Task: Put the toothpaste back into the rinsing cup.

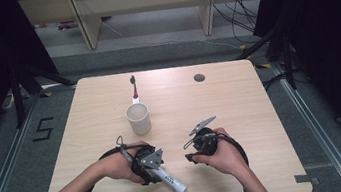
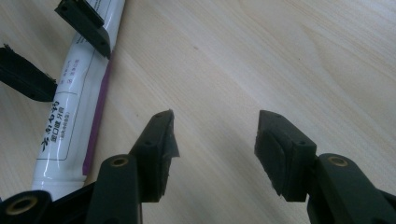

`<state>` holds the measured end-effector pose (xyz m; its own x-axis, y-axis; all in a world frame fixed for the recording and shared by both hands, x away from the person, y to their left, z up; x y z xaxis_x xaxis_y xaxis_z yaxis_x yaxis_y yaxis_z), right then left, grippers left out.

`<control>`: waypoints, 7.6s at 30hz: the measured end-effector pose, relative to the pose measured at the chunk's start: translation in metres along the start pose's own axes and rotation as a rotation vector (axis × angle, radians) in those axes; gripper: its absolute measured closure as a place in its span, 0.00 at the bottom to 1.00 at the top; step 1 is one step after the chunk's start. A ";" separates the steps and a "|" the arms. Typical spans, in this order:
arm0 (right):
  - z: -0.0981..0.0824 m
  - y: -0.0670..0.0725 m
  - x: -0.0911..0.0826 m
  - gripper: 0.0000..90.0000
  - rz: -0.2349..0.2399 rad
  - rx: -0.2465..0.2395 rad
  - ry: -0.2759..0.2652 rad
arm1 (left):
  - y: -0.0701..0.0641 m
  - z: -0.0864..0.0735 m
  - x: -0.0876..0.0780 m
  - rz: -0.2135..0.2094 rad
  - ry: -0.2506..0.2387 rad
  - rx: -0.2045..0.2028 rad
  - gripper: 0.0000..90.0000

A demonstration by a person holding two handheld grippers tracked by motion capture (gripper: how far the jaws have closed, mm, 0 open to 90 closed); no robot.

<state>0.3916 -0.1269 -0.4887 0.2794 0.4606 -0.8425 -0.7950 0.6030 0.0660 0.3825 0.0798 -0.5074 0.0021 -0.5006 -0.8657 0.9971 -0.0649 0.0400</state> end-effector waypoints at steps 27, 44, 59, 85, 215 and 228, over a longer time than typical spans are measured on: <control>-0.002 -0.001 -0.002 0.53 0.004 0.036 0.011 | -0.002 0.008 0.011 -0.023 0.048 0.051 0.48; -0.002 -0.004 -0.003 0.53 -0.006 0.007 -0.009 | -0.001 0.008 0.011 -0.059 0.112 -0.029 0.66; -0.002 -0.005 -0.003 0.53 -0.003 0.007 -0.011 | -0.006 0.014 0.012 -0.078 0.198 -0.110 0.68; -0.005 -0.008 -0.007 0.53 -0.006 0.022 -0.019 | -0.008 0.029 0.016 -0.046 0.396 -0.085 0.70; 0.020 0.030 0.003 0.68 0.303 -0.434 -0.145 | 0.009 0.038 -0.028 0.026 0.193 -0.073 0.83; 0.019 0.032 0.000 0.70 0.313 -0.428 -0.169 | 0.008 0.038 -0.031 -0.006 0.152 -0.092 0.83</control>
<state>0.3767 -0.0952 -0.4766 0.0494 0.6944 -0.7179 -0.9918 0.1187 0.0465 0.3873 0.0617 -0.4611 0.0008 -0.3634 -0.9316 0.9999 0.0153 -0.0051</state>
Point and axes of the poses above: each handheld gripper's, and its own axes: x roughly forward along the jaws, z roughly out of its top, y roughly to its left, the point moved 3 cm from there along x, roughly forward along the jaws, and after that the axes turned 8 degrees about -x, right-handed, at the moved point
